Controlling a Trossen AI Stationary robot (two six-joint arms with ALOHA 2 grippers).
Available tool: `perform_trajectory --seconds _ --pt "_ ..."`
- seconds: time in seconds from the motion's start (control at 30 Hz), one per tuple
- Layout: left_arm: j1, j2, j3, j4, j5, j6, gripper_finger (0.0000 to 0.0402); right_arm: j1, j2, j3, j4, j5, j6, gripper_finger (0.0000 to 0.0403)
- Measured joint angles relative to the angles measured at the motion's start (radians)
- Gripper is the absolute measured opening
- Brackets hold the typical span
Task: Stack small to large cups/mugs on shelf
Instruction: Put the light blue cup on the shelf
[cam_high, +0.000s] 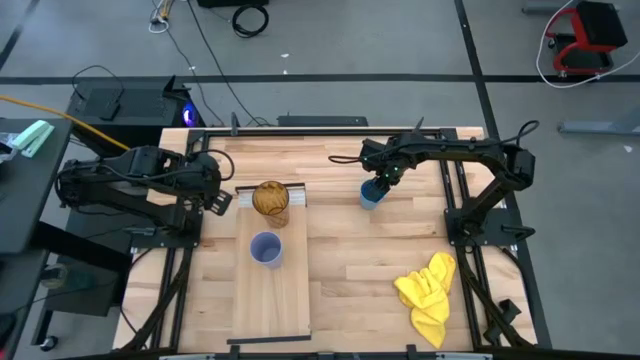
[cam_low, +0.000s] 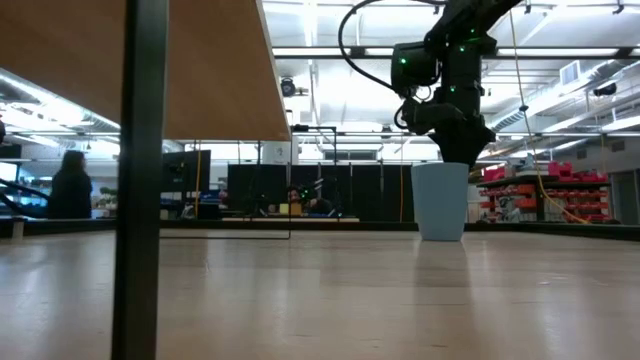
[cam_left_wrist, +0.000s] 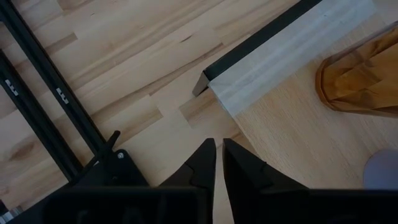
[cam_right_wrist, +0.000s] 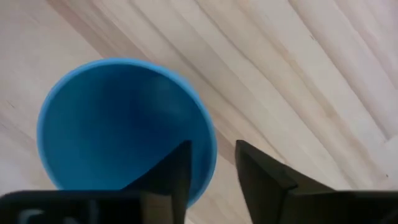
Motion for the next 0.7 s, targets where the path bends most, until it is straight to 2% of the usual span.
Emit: perform_trajectory --seconds 0.27,0.5,0.7 --pt "0.000 0.000 0.000 0.000 0.000 0.000 0.0029 0.007 0.000 0.000 0.006 0.000 0.023 0.0013" --pt "0.000 0.000 0.000 0.000 0.000 0.000 0.0036 0.065 -0.005 0.054 -0.019 0.001 0.027 0.0007" --pt "0.000 0.000 0.000 0.000 0.000 0.015 0.0026 0.188 -0.006 0.242 -0.190 0.004 0.066 0.0005"
